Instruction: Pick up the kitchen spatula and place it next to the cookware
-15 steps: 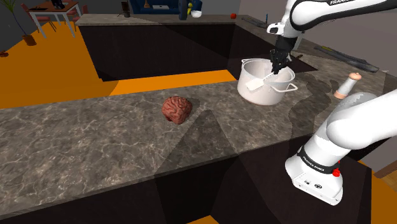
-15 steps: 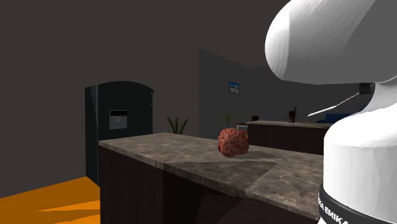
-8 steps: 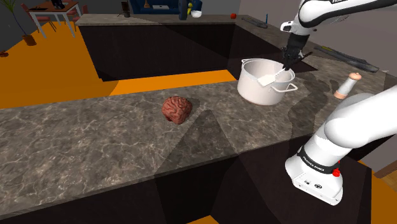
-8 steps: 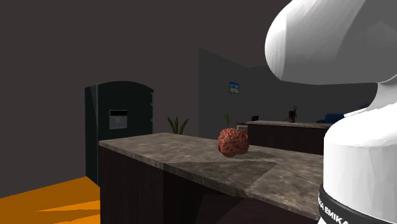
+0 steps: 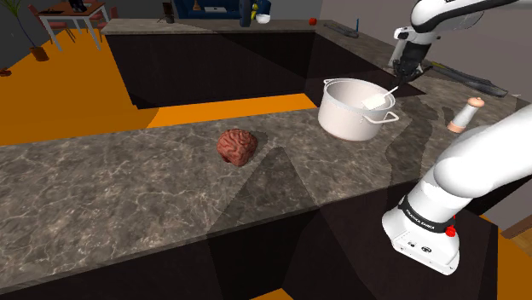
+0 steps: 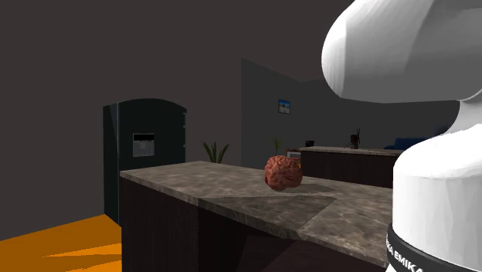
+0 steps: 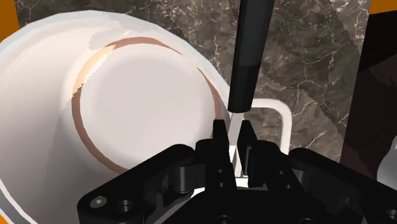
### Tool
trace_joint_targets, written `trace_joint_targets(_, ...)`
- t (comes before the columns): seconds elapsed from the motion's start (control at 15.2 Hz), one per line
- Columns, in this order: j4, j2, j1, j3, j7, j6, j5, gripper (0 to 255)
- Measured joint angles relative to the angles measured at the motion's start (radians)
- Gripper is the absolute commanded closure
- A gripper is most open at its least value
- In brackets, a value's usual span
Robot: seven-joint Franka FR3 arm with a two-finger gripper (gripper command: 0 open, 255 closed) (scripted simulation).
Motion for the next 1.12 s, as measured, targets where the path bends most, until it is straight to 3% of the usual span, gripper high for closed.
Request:
trace_joint_targets(0.46,0.185,0.205,0.017,-0.182,-0.236,0.027,0.111,255)
trace_joint_targets(0.73,0.313,0.391,0.003,-0.290,-0.429,0.040,0.266,255)
trace_joint_targets(0.92,0.438,0.561,-0.065,-0.316,-0.581,0.016,0.424,255)
trace_joint_targets(1.12,0.582,0.708,-0.182,-0.295,-0.699,-0.038,0.553,255)
